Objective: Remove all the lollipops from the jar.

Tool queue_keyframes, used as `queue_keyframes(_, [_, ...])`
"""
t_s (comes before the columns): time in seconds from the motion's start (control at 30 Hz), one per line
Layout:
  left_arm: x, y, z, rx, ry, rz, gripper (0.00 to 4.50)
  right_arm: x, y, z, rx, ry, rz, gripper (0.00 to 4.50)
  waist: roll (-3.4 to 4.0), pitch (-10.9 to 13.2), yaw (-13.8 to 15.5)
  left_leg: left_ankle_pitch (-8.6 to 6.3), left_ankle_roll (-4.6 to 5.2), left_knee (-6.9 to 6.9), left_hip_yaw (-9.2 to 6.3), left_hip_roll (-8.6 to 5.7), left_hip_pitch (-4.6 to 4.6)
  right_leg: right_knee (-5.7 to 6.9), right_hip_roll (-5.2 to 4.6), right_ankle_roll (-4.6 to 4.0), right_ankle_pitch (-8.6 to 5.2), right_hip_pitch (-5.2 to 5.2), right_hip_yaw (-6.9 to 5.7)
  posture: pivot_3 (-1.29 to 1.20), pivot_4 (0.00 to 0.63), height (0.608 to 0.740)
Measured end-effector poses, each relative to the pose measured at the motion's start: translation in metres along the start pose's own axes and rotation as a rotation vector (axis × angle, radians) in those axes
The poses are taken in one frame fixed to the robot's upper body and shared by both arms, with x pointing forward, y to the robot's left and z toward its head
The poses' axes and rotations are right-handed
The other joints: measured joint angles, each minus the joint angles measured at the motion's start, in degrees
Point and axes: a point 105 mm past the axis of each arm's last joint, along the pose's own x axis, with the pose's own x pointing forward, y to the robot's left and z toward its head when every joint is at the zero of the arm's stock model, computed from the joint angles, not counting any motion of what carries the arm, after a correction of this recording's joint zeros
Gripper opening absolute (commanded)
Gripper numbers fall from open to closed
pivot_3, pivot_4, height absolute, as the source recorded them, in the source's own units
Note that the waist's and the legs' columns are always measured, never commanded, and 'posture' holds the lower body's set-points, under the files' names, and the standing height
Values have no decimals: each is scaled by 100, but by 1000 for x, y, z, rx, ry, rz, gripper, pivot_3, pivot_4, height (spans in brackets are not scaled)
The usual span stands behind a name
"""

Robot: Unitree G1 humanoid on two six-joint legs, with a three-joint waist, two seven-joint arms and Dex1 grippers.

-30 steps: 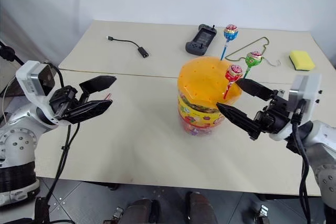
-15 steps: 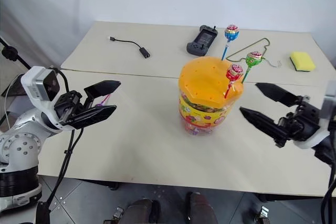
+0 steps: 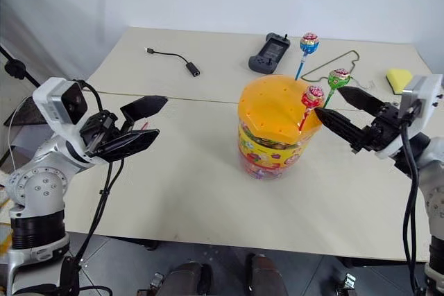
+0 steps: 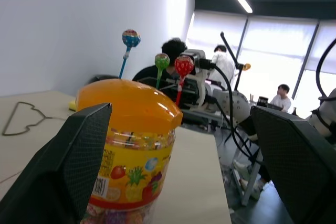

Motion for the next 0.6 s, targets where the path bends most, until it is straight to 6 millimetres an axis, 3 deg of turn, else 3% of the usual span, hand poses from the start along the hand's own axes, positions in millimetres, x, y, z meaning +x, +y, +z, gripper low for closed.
queue_keyframes(0.27, [16,1,1,12,-56,-32,4500,3,1,-1,45,-19,15,128,0,0,2,0,0,1,1,-1,0,-1,1,1,0,0,0,0,150,740])
queue_keyframes(0.43, [23,5,0,-8,-85,-46,4500,3,1,5,67,-63,45,29,0,0,-8,1,-1,1,2,-1,1,1,2,1,0,0,0,0,150,740])
queue_keyframes(0.6, [28,5,-2,-23,-73,-89,4500,-19,-22,53,85,-189,-12,29,1,0,18,0,0,-2,-1,-1,-2,-1,2,1,1,0,-4,0,150,740])
